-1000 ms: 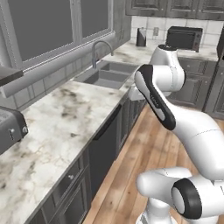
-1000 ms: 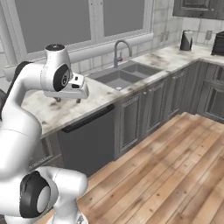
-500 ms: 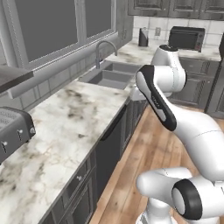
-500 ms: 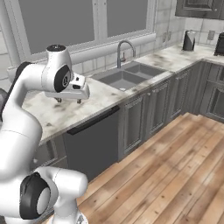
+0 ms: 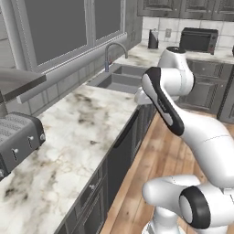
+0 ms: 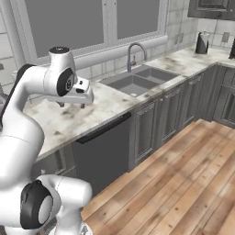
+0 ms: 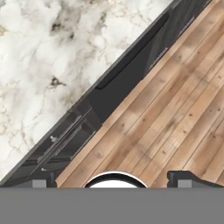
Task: Open the dishwasher door and pull out the top rack.
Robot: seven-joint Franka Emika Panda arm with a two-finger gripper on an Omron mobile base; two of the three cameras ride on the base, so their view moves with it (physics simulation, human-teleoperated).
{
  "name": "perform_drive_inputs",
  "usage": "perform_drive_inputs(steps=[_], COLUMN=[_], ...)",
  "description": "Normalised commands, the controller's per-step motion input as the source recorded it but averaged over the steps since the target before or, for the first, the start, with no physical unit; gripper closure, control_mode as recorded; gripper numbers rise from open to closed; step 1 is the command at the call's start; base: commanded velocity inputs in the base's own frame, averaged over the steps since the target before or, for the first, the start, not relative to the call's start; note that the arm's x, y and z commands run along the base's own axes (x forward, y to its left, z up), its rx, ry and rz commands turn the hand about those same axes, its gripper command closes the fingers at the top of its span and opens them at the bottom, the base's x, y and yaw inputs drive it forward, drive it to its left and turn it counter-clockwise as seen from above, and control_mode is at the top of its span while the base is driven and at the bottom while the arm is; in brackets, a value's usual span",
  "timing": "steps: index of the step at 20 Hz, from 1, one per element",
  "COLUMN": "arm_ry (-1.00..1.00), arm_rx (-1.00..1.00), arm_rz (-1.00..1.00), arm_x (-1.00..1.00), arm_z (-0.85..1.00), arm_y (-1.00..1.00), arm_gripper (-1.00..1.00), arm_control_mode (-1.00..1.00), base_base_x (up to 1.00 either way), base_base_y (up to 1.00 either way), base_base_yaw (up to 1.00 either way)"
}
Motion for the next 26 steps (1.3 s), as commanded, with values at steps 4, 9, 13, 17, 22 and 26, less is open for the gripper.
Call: perform_drive_inputs(steps=[4, 9, 13, 17, 22, 26], arm_ry=[0.0, 0.0, 0.0, 0.0, 0.0, 0.0], arm_rx=[0.2, 0.22, 0.25, 0.27, 0.23, 0.2], arm_rz=[-0.04, -0.05, -0.04, -0.03, -0.04, -0.06], arm_x=[0.0, -0.01, 0.0, 0.0, 0.05, 0.18], arm_z=[-0.11, -0.17, -0.29, -0.44, -0.49, -0.48], arm_y=[-0.5, -0.71, -0.72, -0.58, -0.28, -0.02], arm_gripper=[-1.0, -1.0, -1.0, -1.0, -1.0, -1.0], arm_control_mode=[-1.0, -1.0, -1.0, -1.0, -1.0, -1.0], base_base_x=[0.0, 0.0, 0.0, 0.0, 0.0, 0.0], base_base_y=[0.0, 0.0, 0.0, 0.0, 0.0, 0.0], base_base_yaw=[0.0, 0.0, 0.0, 0.0, 0.0, 0.0])
